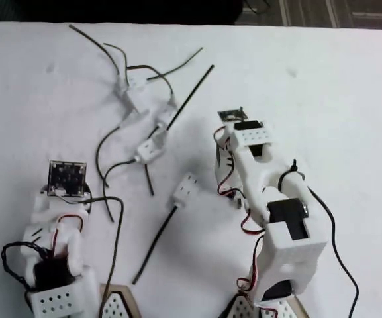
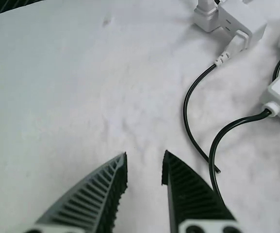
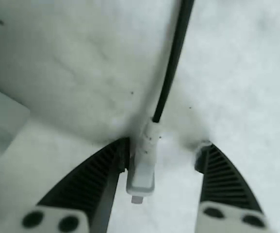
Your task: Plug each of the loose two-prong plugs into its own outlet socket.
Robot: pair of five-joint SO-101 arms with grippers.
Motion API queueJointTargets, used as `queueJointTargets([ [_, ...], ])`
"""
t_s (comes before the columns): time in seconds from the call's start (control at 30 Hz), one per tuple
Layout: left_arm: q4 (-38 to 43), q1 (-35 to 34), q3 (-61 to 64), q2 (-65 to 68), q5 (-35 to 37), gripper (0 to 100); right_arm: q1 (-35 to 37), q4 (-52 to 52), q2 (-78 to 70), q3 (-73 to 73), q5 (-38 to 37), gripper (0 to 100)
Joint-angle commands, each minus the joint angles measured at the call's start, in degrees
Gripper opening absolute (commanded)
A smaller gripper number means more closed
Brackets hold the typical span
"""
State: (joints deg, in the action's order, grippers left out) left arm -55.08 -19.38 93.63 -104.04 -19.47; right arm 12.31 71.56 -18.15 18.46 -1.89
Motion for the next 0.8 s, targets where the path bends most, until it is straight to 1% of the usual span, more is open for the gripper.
queueJointTargets([
  [0.0, 0.70, 0.75, -0.35, -0.31, -0.53, 14, 1.27, -0.92, -0.66, -1.41, 0.35, 10.8],
  [0.07, 0.70, 0.75, -0.35, -0.31, -0.53, 14, 1.27, -0.75, -0.66, -2.46, 0.00, 2.8],
  [0.1, 0.70, 0.75, -0.35, -0.31, -0.53, 14, 1.27, -0.57, -0.66, -2.90, 0.00, 0.9],
  [0.17, 0.70, 0.75, -0.35, -0.31, -0.53, 14, 1.27, -0.57, -0.66, -3.08, 0.00, 3.1],
  [0.23, 0.70, 0.75, -0.35, -0.31, -0.53, 14, 1.27, -0.57, -0.66, -3.08, 0.00, 1.4],
  [0.3, 0.70, 0.75, -0.35, -0.31, -0.53, 14, 1.27, 0.13, -0.57, -3.25, -0.09, 1.8],
  [0.4, 0.70, 0.75, -0.26, -0.31, -0.53, 14, 2.51, 4.09, 0.48, -3.43, -0.09, 1.7],
  [0.53, 0.70, 0.75, -0.26, -0.31, -0.53, 14, 4.44, 9.27, 5.49, -3.08, -0.09, 1.7],
  [0.63, 0.70, 0.75, -0.26, -0.31, -0.53, 14, 4.62, 9.19, 8.13, -3.08, -0.09, 1.7],
  [0.77, 0.70, 0.75, -0.26, -0.31, -0.53, 14, 4.62, 6.46, 7.16, -2.99, -0.09, 2.2],
])
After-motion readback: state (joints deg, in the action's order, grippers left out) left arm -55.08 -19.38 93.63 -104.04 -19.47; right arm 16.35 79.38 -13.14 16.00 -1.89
